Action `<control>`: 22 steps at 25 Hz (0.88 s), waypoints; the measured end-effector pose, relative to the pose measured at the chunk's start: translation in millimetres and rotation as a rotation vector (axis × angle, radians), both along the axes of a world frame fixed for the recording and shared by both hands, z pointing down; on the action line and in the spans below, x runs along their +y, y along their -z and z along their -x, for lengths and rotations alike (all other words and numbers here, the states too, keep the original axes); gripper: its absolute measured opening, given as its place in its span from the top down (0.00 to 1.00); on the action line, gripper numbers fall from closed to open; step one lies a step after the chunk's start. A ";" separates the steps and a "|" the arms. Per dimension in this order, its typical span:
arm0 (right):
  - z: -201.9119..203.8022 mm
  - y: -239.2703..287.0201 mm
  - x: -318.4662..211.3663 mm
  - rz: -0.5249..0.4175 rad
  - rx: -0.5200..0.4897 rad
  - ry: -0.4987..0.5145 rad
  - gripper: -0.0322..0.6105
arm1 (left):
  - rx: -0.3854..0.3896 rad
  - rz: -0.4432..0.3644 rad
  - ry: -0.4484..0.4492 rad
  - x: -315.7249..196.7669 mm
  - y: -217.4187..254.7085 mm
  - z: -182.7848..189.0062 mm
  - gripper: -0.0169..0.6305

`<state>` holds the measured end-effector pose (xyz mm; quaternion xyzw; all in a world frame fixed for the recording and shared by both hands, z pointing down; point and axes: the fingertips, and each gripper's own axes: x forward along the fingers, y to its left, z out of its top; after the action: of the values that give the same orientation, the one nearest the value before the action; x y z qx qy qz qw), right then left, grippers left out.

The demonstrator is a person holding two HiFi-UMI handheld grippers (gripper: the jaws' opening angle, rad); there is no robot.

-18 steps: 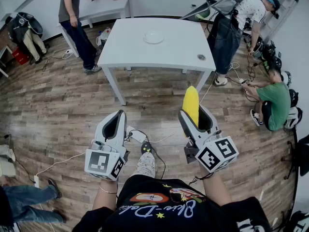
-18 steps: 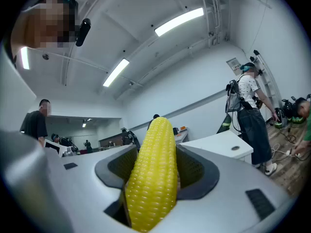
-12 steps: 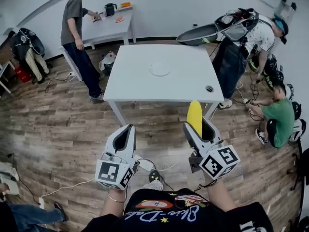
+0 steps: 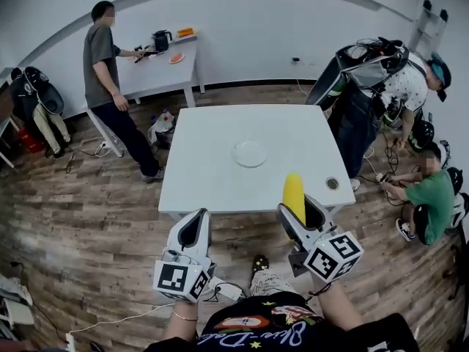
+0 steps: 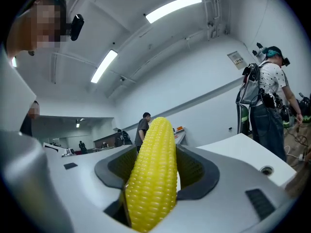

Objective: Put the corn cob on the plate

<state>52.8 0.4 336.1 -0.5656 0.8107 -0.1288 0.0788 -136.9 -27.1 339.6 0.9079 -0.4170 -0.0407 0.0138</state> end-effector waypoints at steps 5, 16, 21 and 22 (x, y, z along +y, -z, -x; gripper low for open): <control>-27.8 -12.1 -121.0 0.015 -0.012 0.031 0.56 | -0.025 -0.037 0.036 -102.6 2.8 -26.2 0.98; -57.3 -158.6 -355.4 0.392 0.196 0.173 0.56 | -0.047 0.028 0.125 -257.4 -22.8 -76.1 0.98; -53.9 -220.2 -406.4 0.557 0.285 0.210 0.56 | -0.054 0.110 0.169 -288.7 -45.0 -71.2 0.98; -51.1 -227.0 -411.6 0.573 0.295 0.215 0.56 | -0.056 0.124 0.178 -293.1 -50.0 -69.0 0.98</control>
<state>103.8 -411.3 563.2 -0.4884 0.7993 -0.2760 -0.2156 -68.0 -320.2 389.6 0.8655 -0.4979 0.0094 0.0545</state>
